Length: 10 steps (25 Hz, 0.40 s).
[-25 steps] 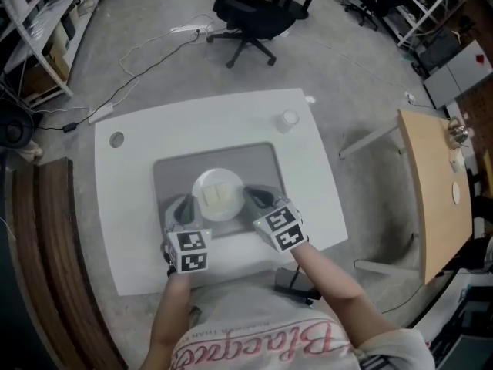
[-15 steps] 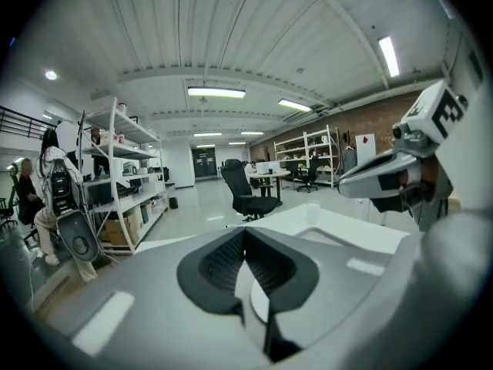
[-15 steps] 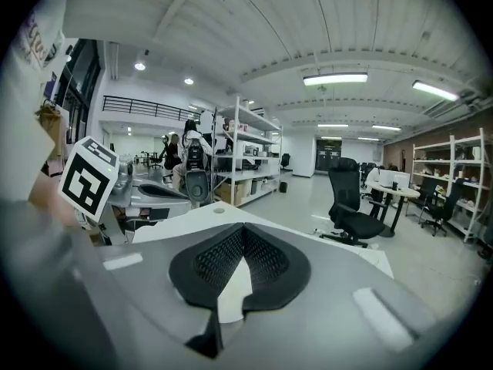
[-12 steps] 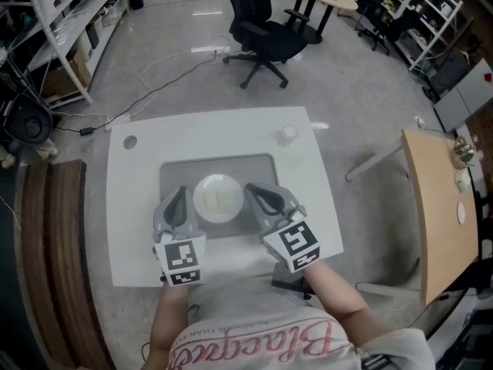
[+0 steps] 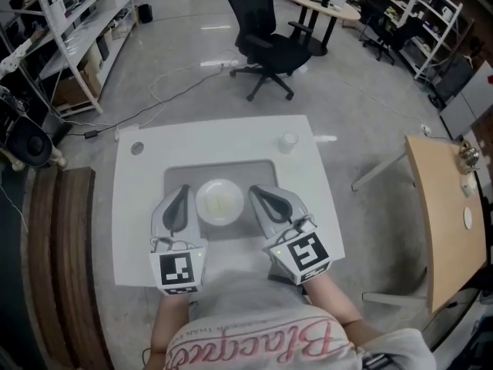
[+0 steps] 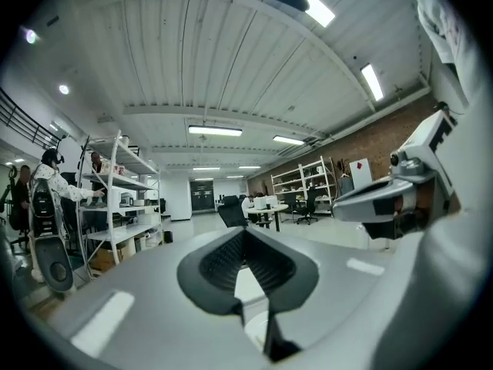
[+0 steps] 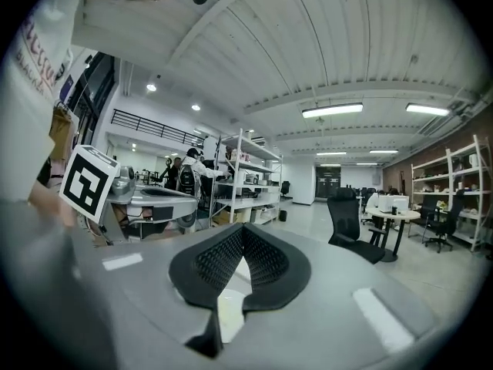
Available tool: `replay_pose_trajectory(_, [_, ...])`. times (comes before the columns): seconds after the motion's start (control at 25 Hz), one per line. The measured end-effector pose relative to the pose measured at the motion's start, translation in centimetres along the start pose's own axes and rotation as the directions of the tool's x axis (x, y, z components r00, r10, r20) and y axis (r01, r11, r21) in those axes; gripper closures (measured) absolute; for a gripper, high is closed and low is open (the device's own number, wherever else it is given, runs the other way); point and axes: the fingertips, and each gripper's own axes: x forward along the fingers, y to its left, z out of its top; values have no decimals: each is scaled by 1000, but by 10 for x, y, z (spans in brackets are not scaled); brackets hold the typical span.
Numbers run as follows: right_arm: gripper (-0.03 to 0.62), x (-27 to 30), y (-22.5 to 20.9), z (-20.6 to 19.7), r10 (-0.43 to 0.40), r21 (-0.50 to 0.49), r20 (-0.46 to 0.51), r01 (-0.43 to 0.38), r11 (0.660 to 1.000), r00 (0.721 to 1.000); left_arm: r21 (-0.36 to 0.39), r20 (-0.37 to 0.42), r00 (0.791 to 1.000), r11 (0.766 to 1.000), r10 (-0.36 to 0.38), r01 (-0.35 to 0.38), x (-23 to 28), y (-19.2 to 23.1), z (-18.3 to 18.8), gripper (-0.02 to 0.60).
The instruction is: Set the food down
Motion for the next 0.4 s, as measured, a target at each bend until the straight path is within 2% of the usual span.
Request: replay_pose_trajectory(0.4, [593, -4, 1, 15, 21, -56, 56, -18, 998, 998, -23, 49, 999, 1000, -5, 6, -3, -5, 15, 583])
